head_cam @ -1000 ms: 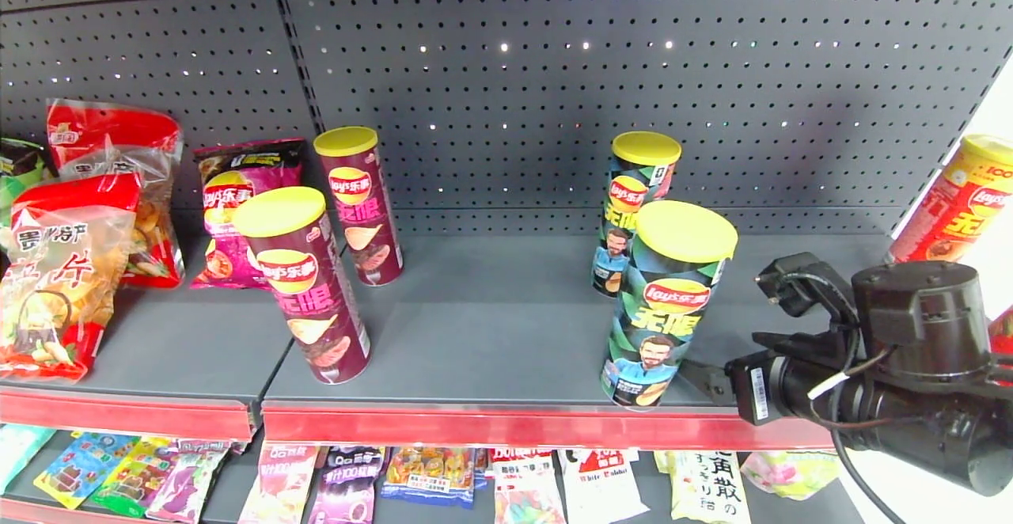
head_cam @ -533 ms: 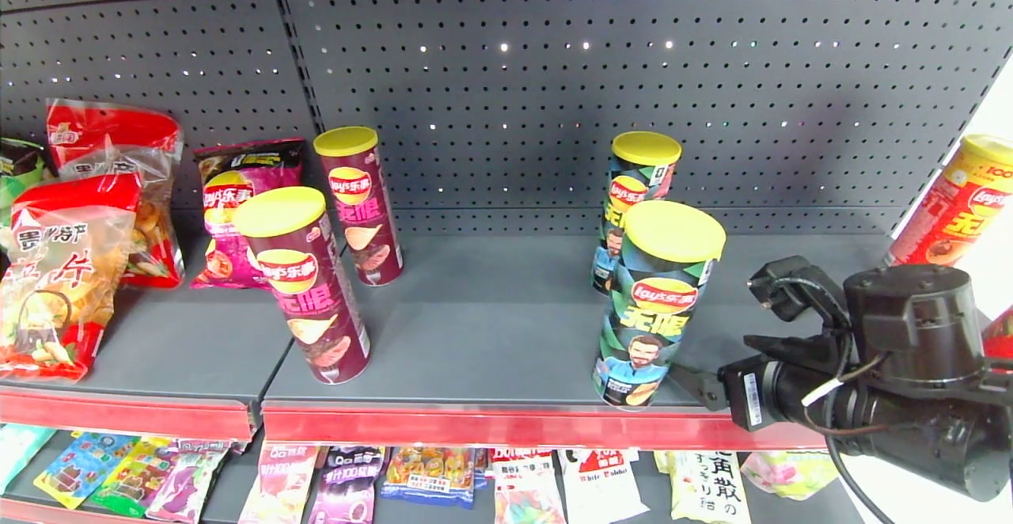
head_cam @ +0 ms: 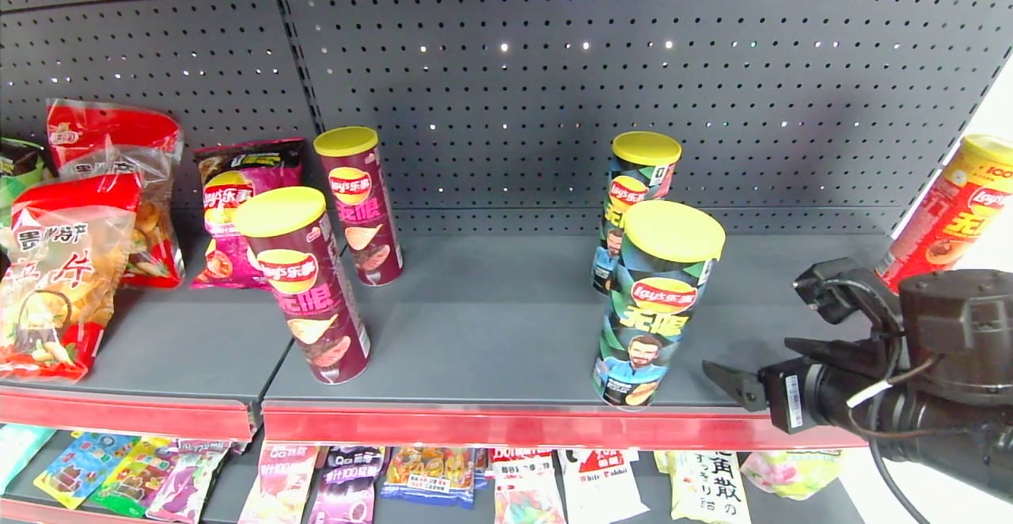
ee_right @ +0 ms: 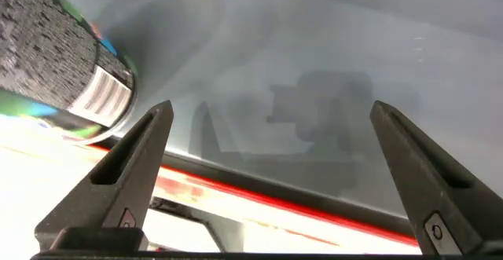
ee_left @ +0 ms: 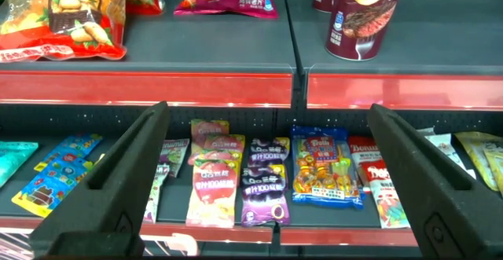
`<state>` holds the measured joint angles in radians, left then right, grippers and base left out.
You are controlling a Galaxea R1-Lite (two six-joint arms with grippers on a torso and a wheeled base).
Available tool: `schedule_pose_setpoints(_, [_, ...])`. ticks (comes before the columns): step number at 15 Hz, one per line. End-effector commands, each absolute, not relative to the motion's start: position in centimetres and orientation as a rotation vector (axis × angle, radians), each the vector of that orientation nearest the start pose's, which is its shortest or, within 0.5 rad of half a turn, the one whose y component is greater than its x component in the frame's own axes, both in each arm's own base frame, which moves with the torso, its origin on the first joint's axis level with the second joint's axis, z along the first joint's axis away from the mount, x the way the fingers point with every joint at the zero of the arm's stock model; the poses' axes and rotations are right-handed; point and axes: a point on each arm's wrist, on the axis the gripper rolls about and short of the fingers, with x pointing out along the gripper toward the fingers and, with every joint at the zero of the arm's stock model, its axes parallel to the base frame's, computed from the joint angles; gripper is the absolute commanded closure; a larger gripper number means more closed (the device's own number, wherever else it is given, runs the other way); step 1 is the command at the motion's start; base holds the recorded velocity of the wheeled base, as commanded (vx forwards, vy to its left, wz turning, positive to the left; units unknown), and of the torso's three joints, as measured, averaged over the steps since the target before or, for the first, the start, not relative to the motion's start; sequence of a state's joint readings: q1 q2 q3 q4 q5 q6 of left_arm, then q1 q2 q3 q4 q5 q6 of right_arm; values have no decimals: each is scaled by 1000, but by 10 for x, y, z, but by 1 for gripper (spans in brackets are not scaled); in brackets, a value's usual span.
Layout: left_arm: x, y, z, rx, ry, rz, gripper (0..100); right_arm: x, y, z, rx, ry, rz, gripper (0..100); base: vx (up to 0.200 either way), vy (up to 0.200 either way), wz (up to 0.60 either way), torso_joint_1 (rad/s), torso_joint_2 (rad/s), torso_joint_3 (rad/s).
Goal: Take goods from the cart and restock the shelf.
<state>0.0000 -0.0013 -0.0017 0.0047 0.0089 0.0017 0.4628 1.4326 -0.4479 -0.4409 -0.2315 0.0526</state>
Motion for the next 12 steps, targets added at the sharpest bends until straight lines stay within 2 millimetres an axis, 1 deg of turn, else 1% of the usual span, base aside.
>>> schedule_pose_setpoints(1, [-23,0,75,2,3,9,0,180,82,146,-141,488,209,0,0,0,0,0,0,0])
schedule_pose_setpoints(2, [-23,0,75,2,3,9,0,180,81,146,-133,486,200,0,0,0,0,0,0,0])
schedule_pose_setpoints(3, [-23,0,75,2,3,9,0,183,75,146,-122,487,167,0,0,0,0,0,0,0])
schedule_pose_setpoints(4, [-23,0,75,2,3,9,0,180,68,148,-111,473,140,0,0,0,0,0,0,0])
schedule_pose_setpoints(5, [-23,0,75,2,3,9,0,171,61,153,-106,451,133,0,0,0,0,0,0,0])
schedule_pose_setpoints(9, [-23,0,75,2,3,9,0,167,60,156,-172,430,182,0,0,0,0,0,0,0])
schedule_pose_setpoints(11, [-23,0,75,2,3,9,0,162,59,159,-160,411,187,0,0,0,0,0,0,0])
schedule_pose_setpoints(12, [-23,0,75,2,3,9,0,154,56,158,-144,405,246,0,0,0,0,0,0,0])
